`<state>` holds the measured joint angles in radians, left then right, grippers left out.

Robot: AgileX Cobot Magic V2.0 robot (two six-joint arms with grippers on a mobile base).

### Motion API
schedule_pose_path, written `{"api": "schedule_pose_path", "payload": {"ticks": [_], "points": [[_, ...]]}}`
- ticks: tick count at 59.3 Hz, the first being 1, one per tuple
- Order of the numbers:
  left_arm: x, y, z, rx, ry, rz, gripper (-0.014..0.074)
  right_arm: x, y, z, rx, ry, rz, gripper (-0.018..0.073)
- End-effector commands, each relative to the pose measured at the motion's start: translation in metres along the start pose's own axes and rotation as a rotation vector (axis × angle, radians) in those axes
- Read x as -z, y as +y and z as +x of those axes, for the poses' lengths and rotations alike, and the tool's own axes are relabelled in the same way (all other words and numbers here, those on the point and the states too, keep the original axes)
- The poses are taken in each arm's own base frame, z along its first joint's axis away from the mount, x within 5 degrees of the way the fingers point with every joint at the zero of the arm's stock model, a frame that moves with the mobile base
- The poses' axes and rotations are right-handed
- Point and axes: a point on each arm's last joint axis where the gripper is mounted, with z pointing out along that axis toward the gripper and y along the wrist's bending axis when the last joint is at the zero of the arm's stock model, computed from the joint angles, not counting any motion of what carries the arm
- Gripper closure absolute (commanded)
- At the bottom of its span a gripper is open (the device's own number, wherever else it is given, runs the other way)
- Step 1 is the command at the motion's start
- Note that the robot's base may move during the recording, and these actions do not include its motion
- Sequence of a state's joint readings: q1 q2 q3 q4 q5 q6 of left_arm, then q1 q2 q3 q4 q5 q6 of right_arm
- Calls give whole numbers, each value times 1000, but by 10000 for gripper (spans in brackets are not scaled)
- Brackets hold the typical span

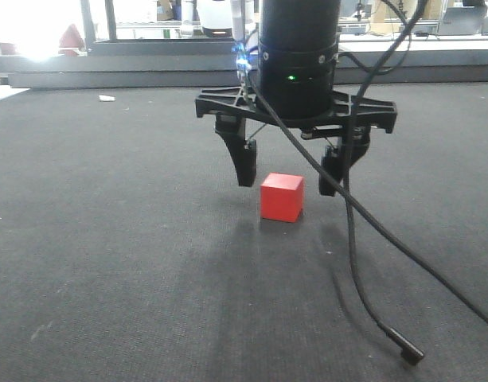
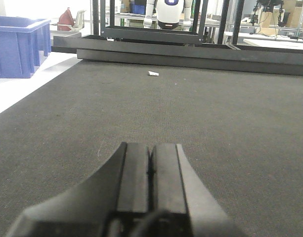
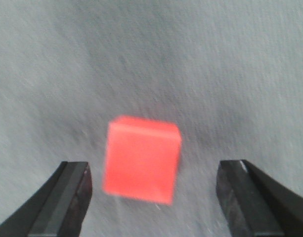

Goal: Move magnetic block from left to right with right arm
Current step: 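Lower the open right gripper around the red cube and close, then lift the red cube up with the right gripper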

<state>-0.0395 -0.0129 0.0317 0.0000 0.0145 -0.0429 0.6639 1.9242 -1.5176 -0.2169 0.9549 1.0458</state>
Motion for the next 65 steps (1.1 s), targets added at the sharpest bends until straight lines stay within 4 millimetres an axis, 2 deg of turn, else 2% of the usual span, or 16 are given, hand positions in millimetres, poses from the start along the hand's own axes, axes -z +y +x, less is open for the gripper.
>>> {"api": "schedule_pose_path", "payload": {"ticks": [1, 24, 32, 43, 58, 65], "points": [[1, 0, -6, 5, -94, 7, 713, 25, 4, -17, -3, -91, -67, -52], [1, 0, -6, 5, -94, 7, 713, 16, 1, -26, -22, -90, -43, -46], [1, 0, -6, 5, -94, 7, 713, 10, -1, -26, -24, -75, -21, 46], [1, 0, -6, 5, -94, 7, 713, 9, 1, -24, -30, -61, -29, 232], [1, 0, -6, 5, -94, 7, 713, 10, 2, -23, 26, -48, -41, 376], [1, 0, -6, 5, -94, 7, 713, 22, 3, -26, 110, -82, -75, 432]]}}
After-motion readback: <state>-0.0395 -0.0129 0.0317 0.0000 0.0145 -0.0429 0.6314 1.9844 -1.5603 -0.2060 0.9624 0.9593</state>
